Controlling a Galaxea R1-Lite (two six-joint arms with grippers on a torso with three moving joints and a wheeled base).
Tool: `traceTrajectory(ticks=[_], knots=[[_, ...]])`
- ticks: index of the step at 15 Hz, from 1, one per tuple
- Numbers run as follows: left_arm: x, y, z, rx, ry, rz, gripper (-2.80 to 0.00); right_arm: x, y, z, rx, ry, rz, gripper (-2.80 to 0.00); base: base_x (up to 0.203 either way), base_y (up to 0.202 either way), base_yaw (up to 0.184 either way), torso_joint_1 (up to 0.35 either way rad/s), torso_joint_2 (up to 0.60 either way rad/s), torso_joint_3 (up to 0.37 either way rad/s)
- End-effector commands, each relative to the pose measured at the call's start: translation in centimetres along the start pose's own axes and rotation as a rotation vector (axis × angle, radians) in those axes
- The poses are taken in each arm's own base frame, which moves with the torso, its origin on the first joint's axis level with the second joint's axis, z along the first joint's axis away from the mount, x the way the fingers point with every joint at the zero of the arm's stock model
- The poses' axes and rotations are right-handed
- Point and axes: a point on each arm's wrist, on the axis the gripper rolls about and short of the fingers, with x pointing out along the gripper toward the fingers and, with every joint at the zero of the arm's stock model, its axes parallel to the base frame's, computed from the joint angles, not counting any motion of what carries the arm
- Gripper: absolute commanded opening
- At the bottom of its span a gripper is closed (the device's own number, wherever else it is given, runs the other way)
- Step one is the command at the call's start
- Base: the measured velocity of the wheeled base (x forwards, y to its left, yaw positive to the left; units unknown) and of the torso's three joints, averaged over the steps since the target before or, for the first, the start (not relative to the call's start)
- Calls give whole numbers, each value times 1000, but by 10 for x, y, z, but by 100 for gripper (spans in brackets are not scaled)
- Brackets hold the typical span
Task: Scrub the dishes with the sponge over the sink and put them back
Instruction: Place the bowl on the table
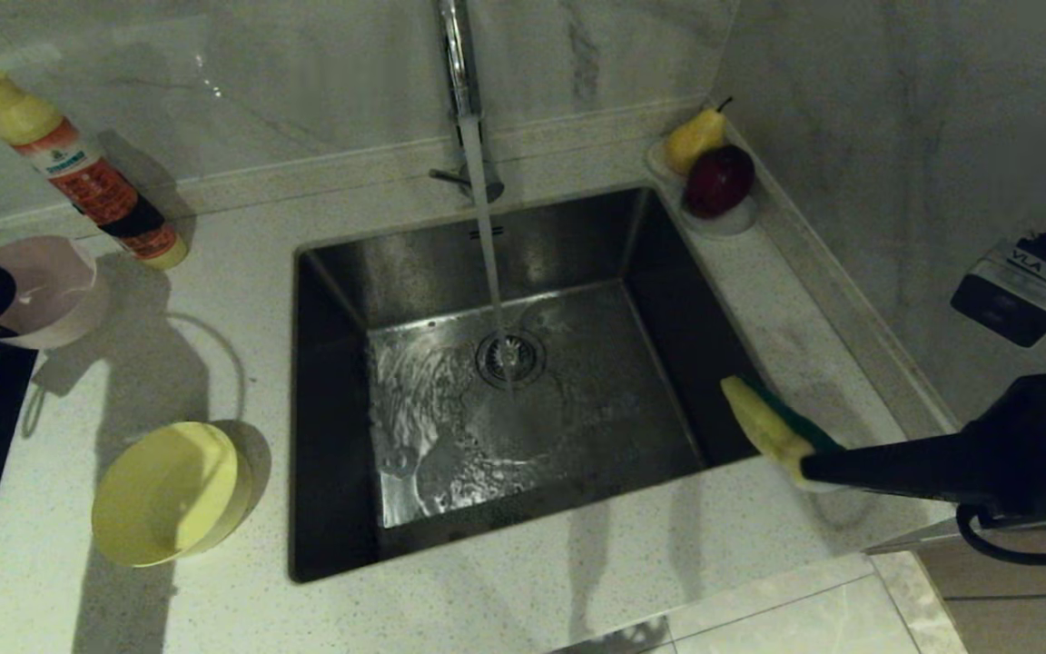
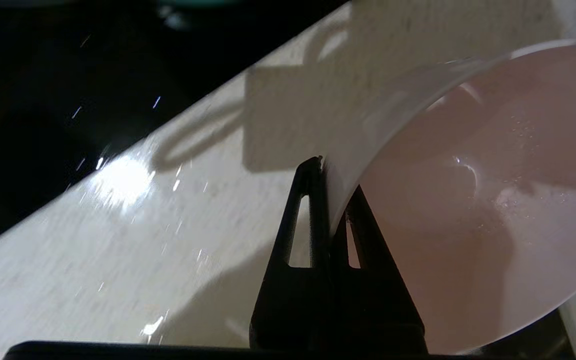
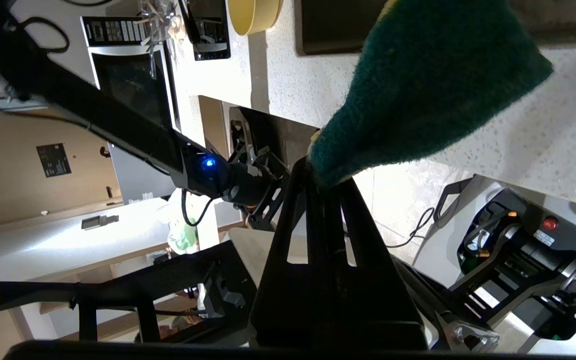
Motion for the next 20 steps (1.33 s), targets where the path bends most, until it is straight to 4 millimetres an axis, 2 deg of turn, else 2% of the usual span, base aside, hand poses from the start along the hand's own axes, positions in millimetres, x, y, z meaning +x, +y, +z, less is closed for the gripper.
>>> traceTrajectory(ticks=[1, 3, 10, 15, 16, 20], knots=[[24, -4, 5, -5, 10, 12, -280, -5, 1, -4, 0, -8, 3, -280, 0, 0, 0, 0, 0, 0], [36, -7, 9, -5, 7, 15, -280, -8, 2, -6, -2, -11, 4, -280, 0, 0, 0, 0, 0, 0], [65, 1, 5, -9, 42, 59, -280, -6, 2, -5, -2, -7, 8, -280, 0, 0, 0, 0, 0, 0], [58, -3, 7, -12, 49, 56, -280, -8, 3, -7, -7, -10, 10, -280, 0, 0, 0, 0, 0, 0], [54, -4, 8, -12, 51, 58, 0, -9, 2, -8, -5, -9, 11, -280, 0, 0, 0, 0, 0, 0], [18, -18, 16, -10, 5, -4, 0, -10, 2, -12, -2, -6, 11, -280, 0, 0, 0, 0, 0, 0]])
